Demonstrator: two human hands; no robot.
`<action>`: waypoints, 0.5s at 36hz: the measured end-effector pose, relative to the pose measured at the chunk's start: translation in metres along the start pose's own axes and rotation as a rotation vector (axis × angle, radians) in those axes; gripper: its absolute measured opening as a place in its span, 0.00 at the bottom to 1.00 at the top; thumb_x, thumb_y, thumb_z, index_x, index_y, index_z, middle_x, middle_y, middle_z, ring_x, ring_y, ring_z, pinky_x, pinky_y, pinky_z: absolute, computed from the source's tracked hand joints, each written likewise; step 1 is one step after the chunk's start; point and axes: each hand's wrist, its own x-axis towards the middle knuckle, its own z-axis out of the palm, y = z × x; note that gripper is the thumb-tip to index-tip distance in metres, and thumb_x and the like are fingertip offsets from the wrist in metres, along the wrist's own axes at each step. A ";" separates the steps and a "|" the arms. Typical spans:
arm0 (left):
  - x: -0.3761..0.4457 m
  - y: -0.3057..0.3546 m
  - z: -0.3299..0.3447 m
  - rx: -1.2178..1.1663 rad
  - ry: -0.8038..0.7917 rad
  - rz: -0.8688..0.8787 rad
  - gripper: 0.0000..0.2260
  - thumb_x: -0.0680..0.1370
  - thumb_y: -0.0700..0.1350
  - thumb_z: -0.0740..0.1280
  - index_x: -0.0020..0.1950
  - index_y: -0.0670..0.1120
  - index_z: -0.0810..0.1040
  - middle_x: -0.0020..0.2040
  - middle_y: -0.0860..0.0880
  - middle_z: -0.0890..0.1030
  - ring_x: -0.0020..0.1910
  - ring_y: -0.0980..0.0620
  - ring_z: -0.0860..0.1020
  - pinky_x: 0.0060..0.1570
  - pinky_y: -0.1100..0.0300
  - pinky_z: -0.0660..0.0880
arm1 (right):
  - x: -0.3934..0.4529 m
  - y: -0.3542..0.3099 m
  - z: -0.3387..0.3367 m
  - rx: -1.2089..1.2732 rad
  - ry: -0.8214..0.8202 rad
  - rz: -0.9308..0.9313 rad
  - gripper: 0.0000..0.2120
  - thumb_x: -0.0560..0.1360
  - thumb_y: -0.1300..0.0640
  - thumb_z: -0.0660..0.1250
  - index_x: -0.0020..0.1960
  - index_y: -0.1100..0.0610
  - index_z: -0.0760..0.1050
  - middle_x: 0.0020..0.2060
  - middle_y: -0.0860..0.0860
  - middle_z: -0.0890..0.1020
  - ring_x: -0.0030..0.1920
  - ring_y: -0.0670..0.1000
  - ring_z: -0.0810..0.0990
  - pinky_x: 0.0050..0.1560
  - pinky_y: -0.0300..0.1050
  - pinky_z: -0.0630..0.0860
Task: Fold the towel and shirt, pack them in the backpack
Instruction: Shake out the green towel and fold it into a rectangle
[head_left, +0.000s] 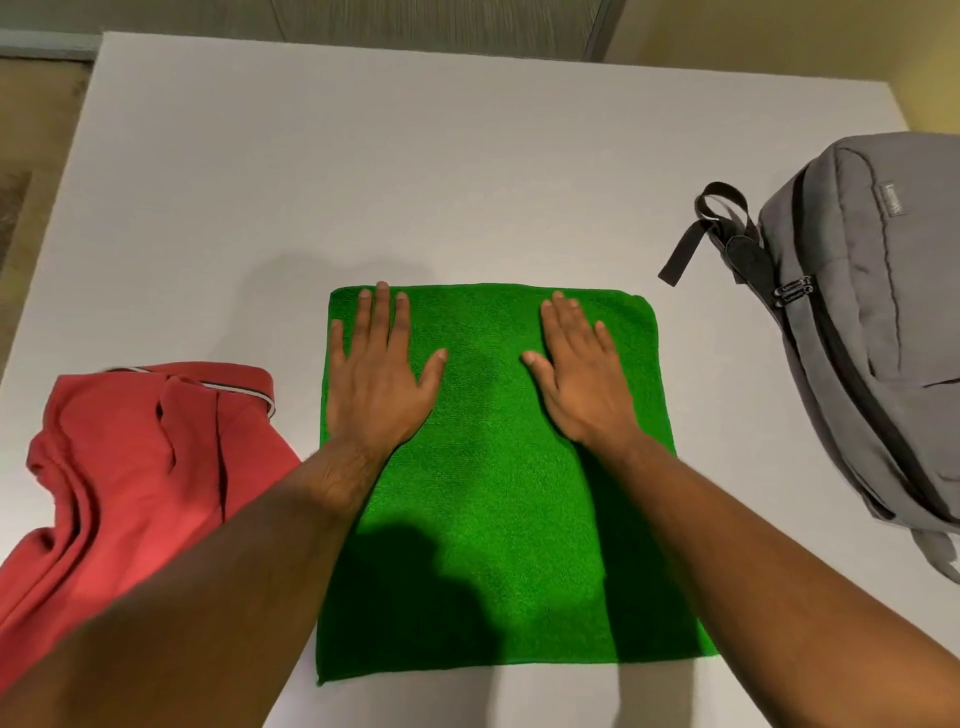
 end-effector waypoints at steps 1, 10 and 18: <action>0.000 0.000 0.000 0.000 -0.001 0.002 0.36 0.82 0.67 0.46 0.84 0.46 0.49 0.85 0.47 0.46 0.83 0.49 0.44 0.80 0.40 0.48 | 0.000 0.005 -0.001 -0.004 0.007 0.036 0.33 0.86 0.36 0.42 0.85 0.52 0.43 0.84 0.49 0.45 0.83 0.48 0.41 0.82 0.53 0.41; 0.000 0.000 0.001 -0.009 -0.003 0.008 0.36 0.82 0.67 0.46 0.84 0.46 0.49 0.84 0.47 0.45 0.83 0.49 0.44 0.80 0.40 0.48 | -0.001 0.038 -0.008 -0.028 0.079 0.223 0.34 0.85 0.36 0.42 0.85 0.54 0.46 0.84 0.50 0.47 0.83 0.49 0.44 0.82 0.54 0.44; 0.001 -0.002 0.001 -0.062 0.003 0.012 0.36 0.83 0.67 0.48 0.84 0.45 0.49 0.84 0.47 0.45 0.83 0.50 0.43 0.80 0.42 0.46 | 0.004 0.038 -0.009 0.028 0.118 0.355 0.34 0.85 0.37 0.42 0.85 0.55 0.47 0.84 0.50 0.47 0.83 0.48 0.44 0.82 0.58 0.44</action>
